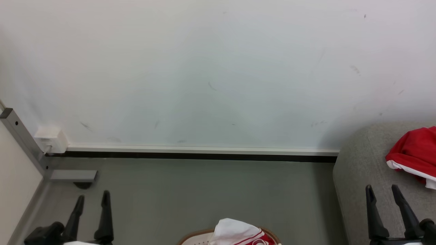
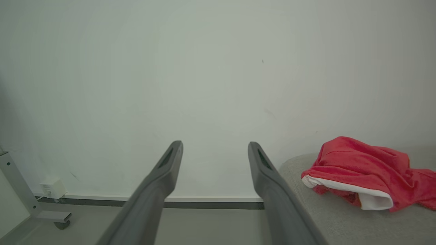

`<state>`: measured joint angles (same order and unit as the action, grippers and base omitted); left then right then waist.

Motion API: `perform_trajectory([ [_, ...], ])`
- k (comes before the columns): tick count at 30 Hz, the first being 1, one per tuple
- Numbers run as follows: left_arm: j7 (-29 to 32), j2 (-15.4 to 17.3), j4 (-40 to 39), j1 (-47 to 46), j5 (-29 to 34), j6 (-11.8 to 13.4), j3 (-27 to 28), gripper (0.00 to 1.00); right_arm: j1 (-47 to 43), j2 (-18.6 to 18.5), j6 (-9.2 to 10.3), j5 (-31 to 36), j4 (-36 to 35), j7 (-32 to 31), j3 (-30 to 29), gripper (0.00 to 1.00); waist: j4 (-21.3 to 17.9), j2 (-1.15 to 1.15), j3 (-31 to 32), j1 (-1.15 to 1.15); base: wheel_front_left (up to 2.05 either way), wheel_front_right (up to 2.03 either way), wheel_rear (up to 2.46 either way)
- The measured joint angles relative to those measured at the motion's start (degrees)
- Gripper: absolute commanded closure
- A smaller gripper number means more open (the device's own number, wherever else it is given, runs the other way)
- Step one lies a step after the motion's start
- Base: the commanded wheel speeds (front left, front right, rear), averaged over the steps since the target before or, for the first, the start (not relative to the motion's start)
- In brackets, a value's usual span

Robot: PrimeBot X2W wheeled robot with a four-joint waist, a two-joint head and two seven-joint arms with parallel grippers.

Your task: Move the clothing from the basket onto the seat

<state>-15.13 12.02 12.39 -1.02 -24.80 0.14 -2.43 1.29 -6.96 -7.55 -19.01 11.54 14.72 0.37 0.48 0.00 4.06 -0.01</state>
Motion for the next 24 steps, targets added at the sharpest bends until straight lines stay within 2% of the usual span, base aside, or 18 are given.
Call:
perform_trajectory([
  [4, 0.0, -2.3, 0.7, 0.7, 2.4, -2.7, 1.7, 0.0, -0.3, 1.4, 0.0, 1.9, 0.3, 0.1, -0.6, 0.0, -0.3, 0.0, -0.2, 0.0, 0.0, 0.0, 0.0],
  [10, 0.0, -4.3, 2.2, 0.0, 5.2, -4.9, 3.5, 0.0, 0.6, 2.0, 0.0, 3.5, 0.7, 0.1, -0.3, 0.0, -0.8, 0.0, -0.7, 0.0, 0.0, 0.0, 0.0],
  [24, 0.0, -6.7, 3.9, -1.3, 7.8, -7.2, 6.0, 0.0, 1.8, 2.4, 0.0, 4.3, 0.7, 0.1, 0.2, 0.0, -1.9, 0.0, -1.3, 0.01, 0.0, 0.0, 0.0],
])
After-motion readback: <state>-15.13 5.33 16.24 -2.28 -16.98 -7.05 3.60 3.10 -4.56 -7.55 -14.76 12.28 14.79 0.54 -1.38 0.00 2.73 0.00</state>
